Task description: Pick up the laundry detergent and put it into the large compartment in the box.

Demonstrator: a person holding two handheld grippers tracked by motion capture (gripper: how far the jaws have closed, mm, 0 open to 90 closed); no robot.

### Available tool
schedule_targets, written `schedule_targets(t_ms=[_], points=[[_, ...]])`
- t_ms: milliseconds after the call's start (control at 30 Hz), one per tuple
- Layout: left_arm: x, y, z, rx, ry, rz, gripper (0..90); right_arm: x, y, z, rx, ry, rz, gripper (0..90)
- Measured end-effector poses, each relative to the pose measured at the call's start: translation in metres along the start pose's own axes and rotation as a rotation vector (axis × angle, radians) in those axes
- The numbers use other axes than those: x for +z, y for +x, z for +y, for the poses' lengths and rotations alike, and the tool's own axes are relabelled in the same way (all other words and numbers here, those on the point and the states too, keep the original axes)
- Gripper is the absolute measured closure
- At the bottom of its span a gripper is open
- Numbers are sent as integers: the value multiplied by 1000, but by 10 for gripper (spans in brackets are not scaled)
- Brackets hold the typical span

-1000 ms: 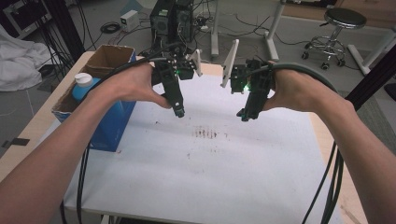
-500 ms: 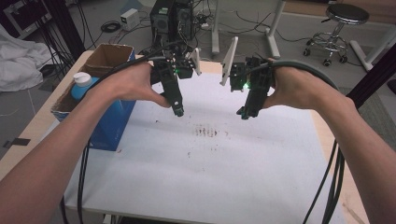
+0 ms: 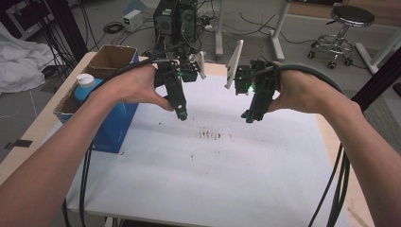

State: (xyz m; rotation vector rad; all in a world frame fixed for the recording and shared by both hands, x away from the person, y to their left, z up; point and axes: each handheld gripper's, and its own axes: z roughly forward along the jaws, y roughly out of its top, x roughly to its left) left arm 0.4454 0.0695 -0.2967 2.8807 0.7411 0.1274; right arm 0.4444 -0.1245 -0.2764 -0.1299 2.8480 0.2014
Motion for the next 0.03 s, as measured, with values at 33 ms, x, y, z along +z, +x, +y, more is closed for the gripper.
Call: schedule_targets(t_ms=[33], points=[[-1, 0, 0, -2, -2, 0, 195, 0, 0, 0, 2, 1, -1, 118]])
